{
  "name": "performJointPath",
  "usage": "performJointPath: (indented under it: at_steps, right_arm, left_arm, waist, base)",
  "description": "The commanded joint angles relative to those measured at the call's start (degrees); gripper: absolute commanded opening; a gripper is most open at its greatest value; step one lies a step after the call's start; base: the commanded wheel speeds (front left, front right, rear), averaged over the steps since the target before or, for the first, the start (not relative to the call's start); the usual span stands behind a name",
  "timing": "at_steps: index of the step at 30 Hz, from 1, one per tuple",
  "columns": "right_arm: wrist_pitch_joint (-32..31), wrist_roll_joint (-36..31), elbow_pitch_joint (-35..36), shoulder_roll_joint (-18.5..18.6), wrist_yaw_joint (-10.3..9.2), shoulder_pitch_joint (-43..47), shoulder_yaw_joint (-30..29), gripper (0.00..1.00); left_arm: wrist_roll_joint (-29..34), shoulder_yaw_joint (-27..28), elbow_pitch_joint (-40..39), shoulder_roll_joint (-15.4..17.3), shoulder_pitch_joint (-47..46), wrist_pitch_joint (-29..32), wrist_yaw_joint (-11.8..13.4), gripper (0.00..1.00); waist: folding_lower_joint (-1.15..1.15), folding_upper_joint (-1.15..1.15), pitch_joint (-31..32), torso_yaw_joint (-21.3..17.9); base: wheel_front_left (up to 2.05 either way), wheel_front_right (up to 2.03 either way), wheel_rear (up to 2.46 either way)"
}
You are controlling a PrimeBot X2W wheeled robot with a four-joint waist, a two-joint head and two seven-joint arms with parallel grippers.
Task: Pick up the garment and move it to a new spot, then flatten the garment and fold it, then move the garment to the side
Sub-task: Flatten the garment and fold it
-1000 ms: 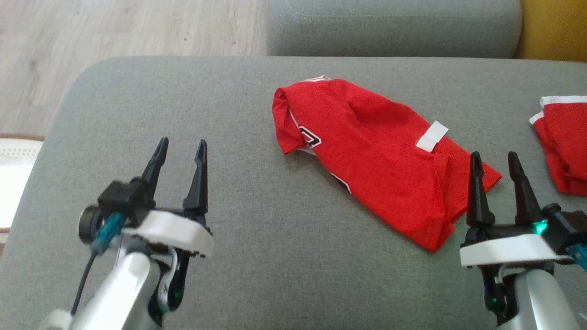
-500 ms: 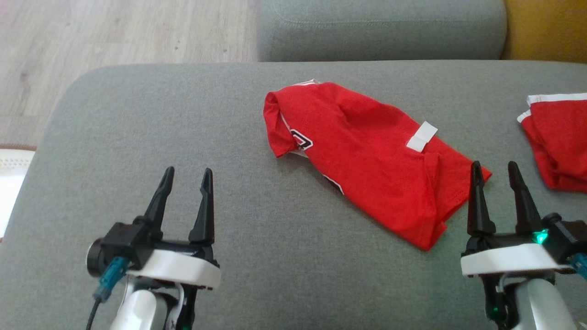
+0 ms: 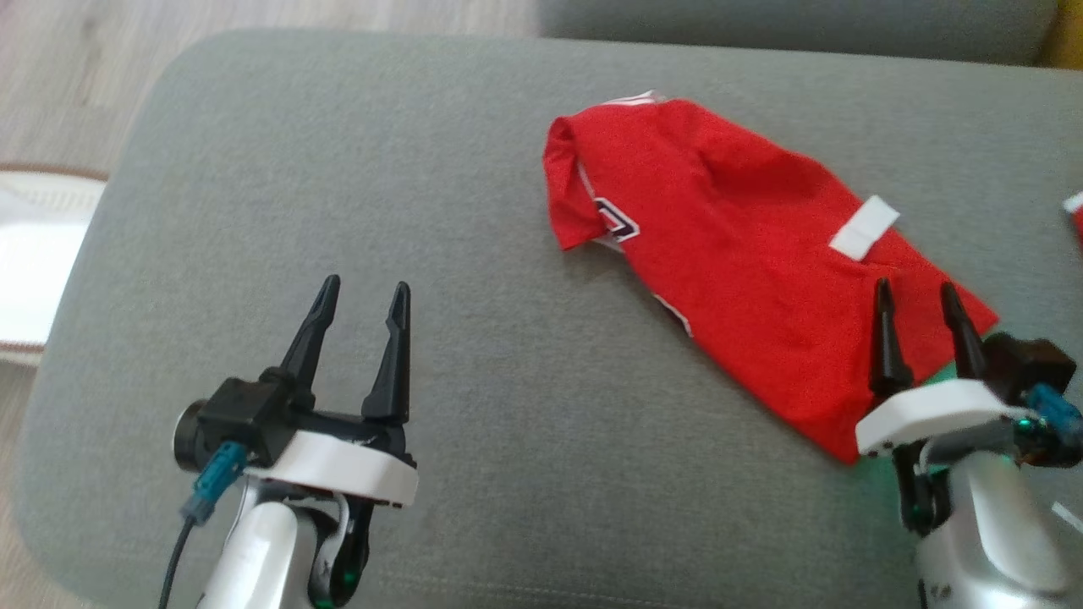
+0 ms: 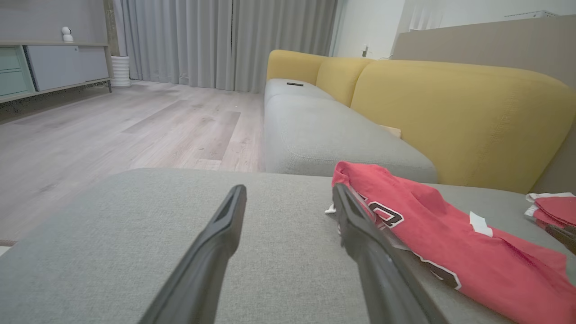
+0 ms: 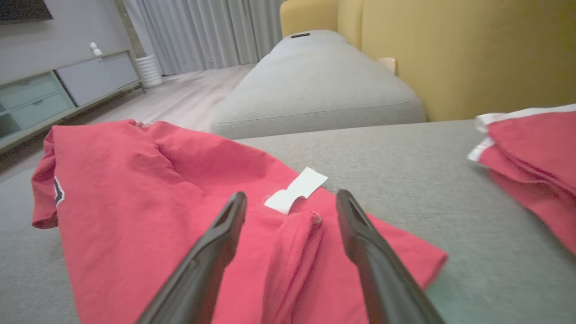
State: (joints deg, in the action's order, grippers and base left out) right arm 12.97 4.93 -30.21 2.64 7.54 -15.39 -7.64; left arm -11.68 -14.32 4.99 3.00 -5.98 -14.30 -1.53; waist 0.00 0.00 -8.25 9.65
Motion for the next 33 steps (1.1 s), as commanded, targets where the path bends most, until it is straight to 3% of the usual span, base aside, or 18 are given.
performJointPath:
  at_steps: [1, 12, 13, 14, 21, 29, 33]
  right_arm:
    - [-0.3, -1.4, -1.7, 0.2, -0.05, -3.6, -0.4, 1.00]
    - [-2.3, -4.1, -18.0, 0.2, -0.05, -13.4, -6.8, 1.00]
    - [-1.9, -4.4, -19.0, 0.2, -0.05, -14.1, -7.1, 0.38]
    - [-1.5, -4.7, -19.8, 0.2, -0.05, -14.7, -7.0, 0.00]
    - [1.8, -3.3, -18.5, 0.2, -0.05, -17.0, 2.8, 0.00]
    - [2.0, 0.3, 10.5, 0.2, -0.05, -13.7, 23.4, 0.00]
    - [2.0, 0.3, 18.7, 0.2, -0.05, -16.0, 30.6, 0.00]
  left_arm:
    - [0.3, 1.5, -1.5, -0.1, -2.7, -0.7, -0.1, 1.00]
    - [-0.9, -0.2, -1.2, -0.1, -4.1, -0.7, 0.8, 1.00]
    - [-1.0, -0.3, -1.1, -0.1, -4.1, -0.7, 0.9, 1.00]
    - [-1.0, -0.4, -1.0, -0.1, -4.1, -0.7, 1.0, 1.00]
    - [-1.8, -0.3, -0.3, -0.1, -3.5, -0.7, 1.2, 1.00]
    - [-2.6, 0.1, -0.3, -0.1, -1.9, -0.7, 1.1, 1.00]
    - [-2.8, 0.3, -0.8, -0.1, -1.2, -0.7, 1.1, 1.00]
  waist:
    - [0.00, 0.00, -1.6, 1.8]
    - [0.00, 0.00, -3.2, 3.9]
    - [0.00, 0.00, -3.2, 3.9]
    - [0.00, 0.00, -3.0, 3.8]
    - [0.00, 0.00, -0.8, 2.0]
    - [0.00, 0.00, 3.6, -0.2]
    - [0.00, 0.00, 4.6, -0.4]
  base:
    - [0.00, 0.00, 0.00]
    - [0.00, 0.00, 0.00]
    - [0.00, 0.00, 0.00]
    - [0.00, 0.00, 0.00]
    - [0.00, 0.00, 0.00]
    - [0.00, 0.00, 0.00]
    - [0.00, 0.00, 0.00]
